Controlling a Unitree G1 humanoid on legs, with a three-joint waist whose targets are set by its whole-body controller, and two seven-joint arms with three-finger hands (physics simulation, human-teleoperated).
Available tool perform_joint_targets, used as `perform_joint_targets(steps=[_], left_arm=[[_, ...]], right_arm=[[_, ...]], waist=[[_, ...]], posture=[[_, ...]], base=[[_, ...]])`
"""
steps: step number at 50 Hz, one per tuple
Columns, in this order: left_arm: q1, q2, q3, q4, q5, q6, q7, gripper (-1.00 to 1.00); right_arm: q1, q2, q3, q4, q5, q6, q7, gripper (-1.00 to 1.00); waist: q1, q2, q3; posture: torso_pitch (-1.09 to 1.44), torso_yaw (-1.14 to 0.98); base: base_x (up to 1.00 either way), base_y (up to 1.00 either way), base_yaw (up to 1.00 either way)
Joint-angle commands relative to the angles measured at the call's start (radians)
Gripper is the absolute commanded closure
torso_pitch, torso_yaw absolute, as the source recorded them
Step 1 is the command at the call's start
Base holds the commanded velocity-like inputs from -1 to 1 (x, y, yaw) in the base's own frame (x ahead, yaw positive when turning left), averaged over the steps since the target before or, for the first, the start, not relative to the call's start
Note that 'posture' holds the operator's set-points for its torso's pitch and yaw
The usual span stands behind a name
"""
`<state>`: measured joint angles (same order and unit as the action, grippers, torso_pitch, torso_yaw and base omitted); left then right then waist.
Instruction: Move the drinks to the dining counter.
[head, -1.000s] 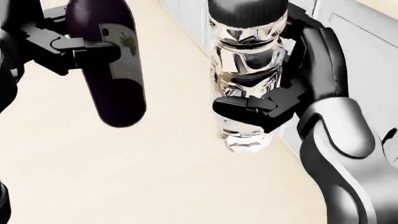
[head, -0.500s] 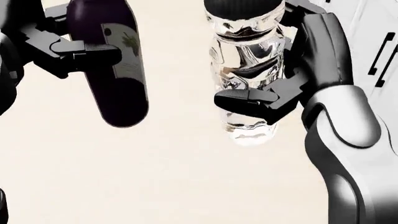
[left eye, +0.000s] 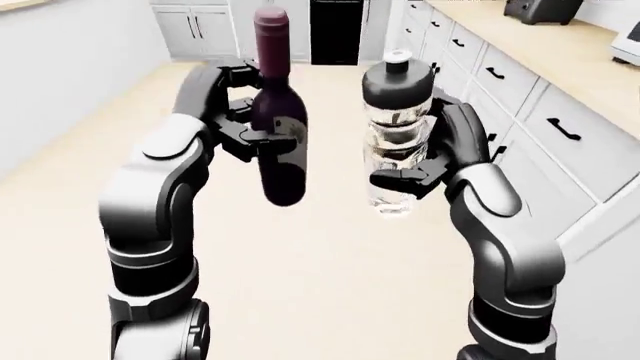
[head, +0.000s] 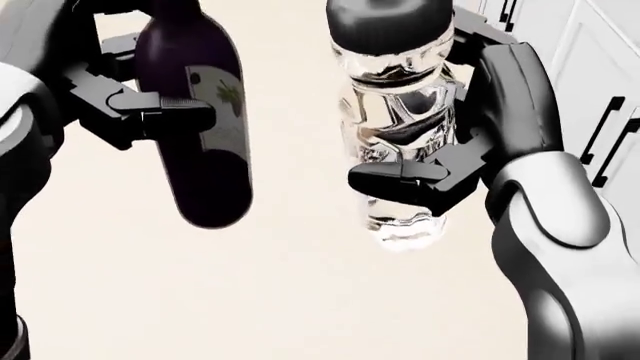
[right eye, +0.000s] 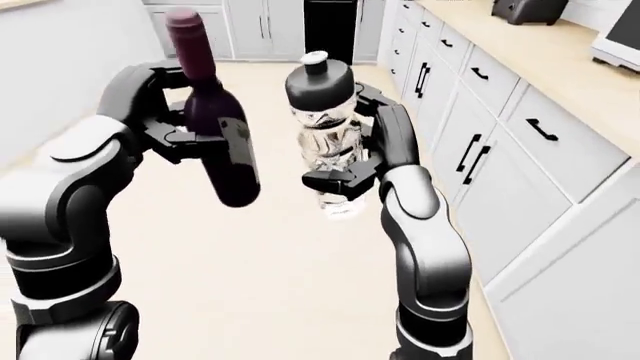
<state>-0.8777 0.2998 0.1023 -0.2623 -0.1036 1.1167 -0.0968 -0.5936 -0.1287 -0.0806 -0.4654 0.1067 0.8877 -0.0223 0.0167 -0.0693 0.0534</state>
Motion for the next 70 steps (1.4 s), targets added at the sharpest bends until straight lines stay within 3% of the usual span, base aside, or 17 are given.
perform_joint_targets(steps=[1, 6, 9, 11, 17, 22, 24, 32, 37, 38, 48, 52, 57, 60, 63, 64, 70], left_arm=[[-0.062, 0.021, 0.054, -0.055, 0.013, -0.074, 0.022, 1.0], [-0.06, 0.02, 0.053, -0.051, 0.015, -0.078, 0.022, 1.0], [-0.061, 0.018, 0.053, -0.053, 0.015, -0.076, 0.023, 1.0], [-0.054, 0.018, 0.054, -0.055, 0.015, -0.079, 0.022, 1.0], [-0.045, 0.021, 0.055, -0.058, 0.016, -0.084, 0.021, 1.0], [-0.032, 0.019, 0.055, -0.047, 0.022, -0.104, 0.017, 1.0], [-0.036, 0.02, 0.057, -0.046, 0.022, -0.102, 0.016, 1.0], [-0.031, 0.022, 0.059, -0.055, 0.023, -0.098, 0.014, 1.0], [-0.032, 0.024, 0.059, -0.066, 0.022, -0.089, 0.013, 1.0], [-0.029, 0.024, 0.059, -0.067, 0.022, -0.091, 0.012, 1.0], [-0.03, 0.021, 0.056, -0.08, 0.022, -0.078, 0.011, 1.0], [-0.033, 0.021, 0.056, -0.084, 0.023, -0.073, 0.011, 1.0], [-0.031, 0.019, 0.055, -0.079, 0.025, -0.08, 0.01, 1.0], [-0.026, 0.02, 0.057, -0.075, 0.026, -0.086, 0.008, 1.0], [-0.031, 0.019, 0.056, -0.08, 0.025, -0.078, 0.009, 1.0], [-0.029, 0.019, 0.057, -0.08, 0.024, -0.079, 0.009, 1.0], [-0.019, 0.018, 0.059, -0.08, 0.024, -0.086, 0.009, 1.0]], right_arm=[[-0.045, -0.002, 0.004, -0.034, -0.002, -0.066, -0.001, 1.0], [-0.035, -0.002, 0.001, -0.04, -0.012, -0.068, 0.01, 1.0], [-0.04, -0.001, 0.005, -0.044, -0.016, -0.063, 0.009, 1.0], [-0.041, -0.001, 0.007, -0.044, -0.02, -0.064, 0.01, 1.0], [-0.034, 0.009, 0.011, -0.05, -0.018, -0.076, 0.013, 1.0], [-0.028, 0.014, 0.01, -0.034, -0.018, -0.103, 0.01, 1.0], [-0.03, 0.012, 0.009, -0.034, -0.015, -0.1, 0.014, 1.0], [-0.046, 0.01, -0.004, -0.034, -0.006, -0.084, -0.003, 1.0], [-0.029, 0.009, 0.011, -0.035, -0.01, -0.095, -0.002, 1.0], [-0.031, 0.009, 0.008, -0.037, -0.009, -0.088, -0.001, 1.0], [-0.034, 0.005, 0.003, -0.038, -0.012, -0.089, 0.0, 1.0], [-0.036, 0.002, -0.002, -0.044, -0.012, -0.081, -0.001, 1.0], [-0.034, 0.001, 0.0, -0.044, -0.011, -0.082, -0.001, 1.0], [-0.029, 0.005, 0.0, -0.037, -0.012, -0.091, -0.002, 1.0], [-0.025, 0.007, 0.0, -0.031, -0.008, -0.099, -0.002, 1.0], [-0.026, 0.007, -0.001, -0.029, -0.007, -0.1, -0.003, 1.0], [-0.024, 0.008, -0.001, -0.035, -0.004, -0.098, -0.005, 1.0]], waist=[[0.008, -0.002, -0.036], [-0.007, 0.02, -0.046], [0.015, 0.116, -0.061], [0.01, 0.096, 0.004], [0.032, 0.128, -0.016], [0.039, -0.038, -0.041], [0.035, -0.009, 0.005], [0.06, -0.014, -0.035], [0.06, 0.147, -0.064], [0.071, 0.121, -0.01], [0.016, 0.13, -0.045], [-0.003, 0.057, 0.016], [-0.018, 0.005, -0.037], [-0.025, 0.028, -0.056], [-0.011, 0.152, -0.064], [-0.001, 0.132, -0.017], [0.03, 0.123, -0.023]], posture=[[0.0, 0.0], [0.0, 0.0], [0.0, 0.0], [0.0, 0.0], [0.0, 0.0], [0.0, 0.0], [0.0, 0.0], [0.0, 0.0], [0.0, 0.0], [0.0, 0.0], [0.0, 0.0], [0.0, 0.0], [0.0, 0.0], [0.0, 0.0], [0.0, 0.0], [0.0, 0.0], [0.0, 0.0]], base=[[1.0, 0.0, 0.0], [1.0, 0.0, 0.0], [1.0, 0.0, 0.0], [1.0, 0.0, 0.0], [1.0, 0.07, 0.0], [0.8, 0.13, 0.65], [0.73, 0.0, 0.83], [0.74, 0.38, 0.42], [0.82, 0.61, 0.0], [0.88, 0.52, 0.0], [0.93, 0.41, 0.0], [0.96, 0.38, 0.0], [0.96, 0.38, 0.0], [0.95, 0.38, 0.0], [0.95, 0.38, 0.0], [0.95, 0.38, 0.0], [0.95, 0.38, 0.0]])
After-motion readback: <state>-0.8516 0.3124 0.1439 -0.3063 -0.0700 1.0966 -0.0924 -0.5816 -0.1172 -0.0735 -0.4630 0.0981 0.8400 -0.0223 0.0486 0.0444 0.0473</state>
